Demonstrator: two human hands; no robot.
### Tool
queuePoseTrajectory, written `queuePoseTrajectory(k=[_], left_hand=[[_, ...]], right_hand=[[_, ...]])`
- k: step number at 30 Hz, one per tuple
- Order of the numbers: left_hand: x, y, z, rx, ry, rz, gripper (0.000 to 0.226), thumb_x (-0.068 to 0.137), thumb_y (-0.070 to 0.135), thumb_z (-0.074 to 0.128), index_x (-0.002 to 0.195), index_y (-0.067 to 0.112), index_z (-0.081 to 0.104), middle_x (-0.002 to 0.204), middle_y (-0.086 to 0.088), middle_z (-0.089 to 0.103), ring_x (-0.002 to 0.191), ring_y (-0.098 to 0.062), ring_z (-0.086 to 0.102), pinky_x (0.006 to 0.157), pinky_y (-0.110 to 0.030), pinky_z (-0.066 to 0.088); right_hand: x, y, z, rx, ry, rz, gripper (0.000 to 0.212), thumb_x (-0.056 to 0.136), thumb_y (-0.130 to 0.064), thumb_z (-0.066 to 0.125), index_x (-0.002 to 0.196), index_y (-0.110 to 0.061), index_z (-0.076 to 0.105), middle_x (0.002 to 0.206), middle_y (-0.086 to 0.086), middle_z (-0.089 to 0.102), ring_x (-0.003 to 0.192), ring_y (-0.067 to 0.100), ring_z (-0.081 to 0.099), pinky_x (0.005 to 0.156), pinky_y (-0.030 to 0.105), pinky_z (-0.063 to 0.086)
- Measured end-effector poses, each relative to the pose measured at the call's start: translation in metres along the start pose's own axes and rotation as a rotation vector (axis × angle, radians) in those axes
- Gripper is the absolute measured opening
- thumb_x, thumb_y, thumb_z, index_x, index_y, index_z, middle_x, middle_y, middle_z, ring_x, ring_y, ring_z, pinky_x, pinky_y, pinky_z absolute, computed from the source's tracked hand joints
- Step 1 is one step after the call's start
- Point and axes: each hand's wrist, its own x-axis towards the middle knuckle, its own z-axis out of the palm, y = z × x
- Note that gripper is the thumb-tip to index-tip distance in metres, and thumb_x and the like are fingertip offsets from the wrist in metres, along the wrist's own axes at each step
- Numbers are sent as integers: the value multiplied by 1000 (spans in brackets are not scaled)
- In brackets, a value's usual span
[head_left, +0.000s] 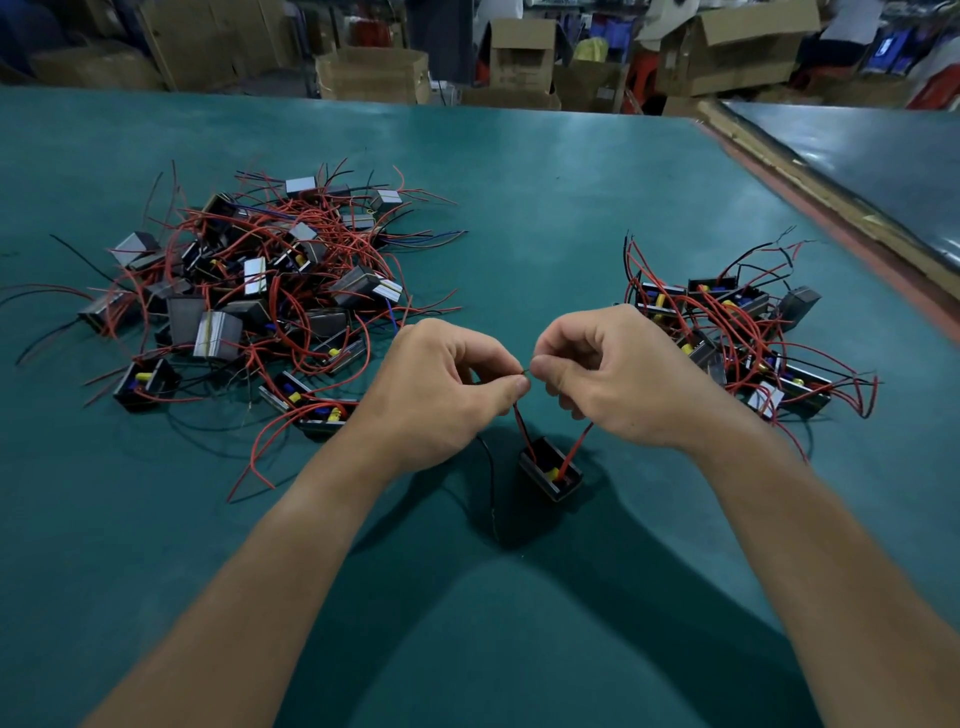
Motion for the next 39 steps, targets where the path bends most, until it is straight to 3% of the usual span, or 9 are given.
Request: queuePoseTrajectory(k=[5, 10, 14, 21, 25, 28, 33, 37, 39], left_hand=[[-2, 4, 1, 90, 42, 97, 14, 80, 15, 74, 67, 21, 73, 43, 22, 51, 36, -1, 30, 39, -11, 24], [-1, 2, 0, -2, 46, 64, 13, 82, 25, 73, 70, 21, 74, 40, 17, 49, 38, -3, 27, 40, -13, 21], [2, 2, 0, -16, 49, 62, 11, 84, 17, 75, 73, 19, 75, 43, 18, 52, 39, -2, 29, 40, -13, 24], [-5, 7, 4, 61, 94, 197, 10, 82, 18, 73, 72, 17, 75, 43, 14, 46, 40, -4, 29, 42, -15, 23], [0, 4, 1, -45, 49, 67, 12, 85, 11, 71, 73, 12, 73, 51, 13, 59, 41, -5, 39, 45, -17, 30], [3, 5, -2, -236, 20, -44, 16, 87, 3, 67, 72, 5, 72, 57, 2, 65, 45, -16, 46, 44, -22, 39], [4, 7, -3, -370, -1, -182, 17, 87, 2, 66, 71, 5, 71, 56, -5, 64, 42, -16, 45, 43, -20, 40], [4, 8, -2, -379, -6, -193, 18, 87, 1, 66, 70, 6, 70, 54, -4, 63, 40, -14, 44, 42, -20, 41], [3, 8, -2, -356, 3, -176, 17, 87, 0, 67, 71, 6, 70, 54, -2, 63, 41, -13, 44, 42, -20, 40]], right_hand=[[-1, -4, -1, 111, -73, 77, 21, 95, -13, 65, 73, -13, 65, 51, -10, 59, 50, 8, 55, 53, 34, 54], [-2, -6, -2, 164, -34, 38, 22, 94, -8, 64, 73, -15, 67, 57, -5, 62, 55, 11, 58, 54, 27, 54], [-2, -6, -2, 172, -35, 62, 21, 93, -9, 66, 73, -14, 68, 55, -6, 63, 52, 7, 57, 53, 21, 50], [-4, -5, -12, 367, -157, 261, 25, 91, -12, 67, 66, -12, 65, 56, -2, 62, 46, 5, 49, 42, 13, 34], [-2, -7, -6, 274, -10, 44, 15, 84, -3, 75, 76, -13, 67, 66, 0, 66, 58, 10, 56, 50, 23, 48], [-2, -5, -1, 140, 58, -131, 14, 80, -5, 80, 76, -15, 70, 69, -2, 68, 61, 4, 58, 60, 17, 47], [-1, -2, -1, 54, 138, -169, 7, 81, -11, 80, 79, -18, 77, 73, -4, 72, 67, 9, 65, 65, 16, 46], [-2, -2, -1, -12, 108, -143, 10, 86, -12, 75, 76, -17, 76, 61, -12, 66, 57, -1, 56, 60, 9, 40], [-2, -4, 0, -42, 85, -133, 15, 88, -13, 72, 75, -19, 74, 60, -13, 64, 56, 1, 56, 58, 12, 40]])
